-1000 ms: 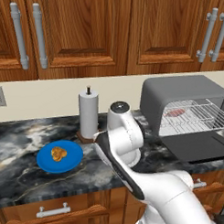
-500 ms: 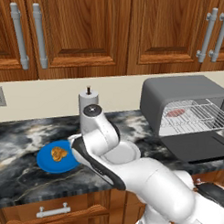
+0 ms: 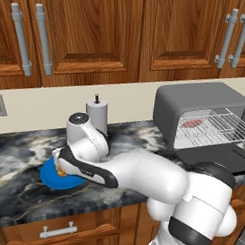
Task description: Open the toaster oven door. Place the bread on the top rack in the toaster oven and place the steak on the bottom rack.
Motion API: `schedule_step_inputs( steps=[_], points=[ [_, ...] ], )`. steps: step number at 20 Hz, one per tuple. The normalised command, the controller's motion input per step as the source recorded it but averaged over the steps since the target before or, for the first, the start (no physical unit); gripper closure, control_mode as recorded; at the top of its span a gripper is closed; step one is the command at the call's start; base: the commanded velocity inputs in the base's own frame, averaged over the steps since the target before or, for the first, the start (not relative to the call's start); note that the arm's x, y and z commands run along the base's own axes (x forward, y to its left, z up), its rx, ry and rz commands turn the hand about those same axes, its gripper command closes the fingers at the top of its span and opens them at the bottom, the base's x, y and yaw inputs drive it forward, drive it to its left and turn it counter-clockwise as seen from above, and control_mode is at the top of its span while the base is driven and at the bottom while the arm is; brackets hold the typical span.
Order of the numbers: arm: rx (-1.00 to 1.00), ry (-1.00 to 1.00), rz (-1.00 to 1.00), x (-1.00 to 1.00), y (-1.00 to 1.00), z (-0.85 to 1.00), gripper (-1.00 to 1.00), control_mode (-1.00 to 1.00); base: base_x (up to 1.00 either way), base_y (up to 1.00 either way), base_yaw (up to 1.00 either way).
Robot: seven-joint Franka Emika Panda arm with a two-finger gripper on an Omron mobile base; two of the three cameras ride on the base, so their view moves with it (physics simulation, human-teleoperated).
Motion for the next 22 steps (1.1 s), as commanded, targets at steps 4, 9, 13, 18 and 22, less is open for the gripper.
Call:
schedule_step_inputs(
  steps=[4,9,13,18,22],
  points=[
    [0.06,0.02,0.03,0.10,0.21,-0.36,-1.00,-1.00,0.00,0.00,0.00],
    [0.04,0.00,0.01,0.14,0.28,-0.42,-1.00,-1.00,0.00,0.00,0.00],
    [0.00,0.00,0.00,0.14,0.31,-0.28,-1.00,-1.00,0.00,0.00,0.00],
    [0.00,0.00,-0.01,0.03,0.27,-0.19,-1.00,-1.00,0.00,0.00,0.00],
    [0.00,0.05,-0.09,0.15,0.20,-0.15,-1.00,-1.00,0.00,0.00,0.00]
  ],
)
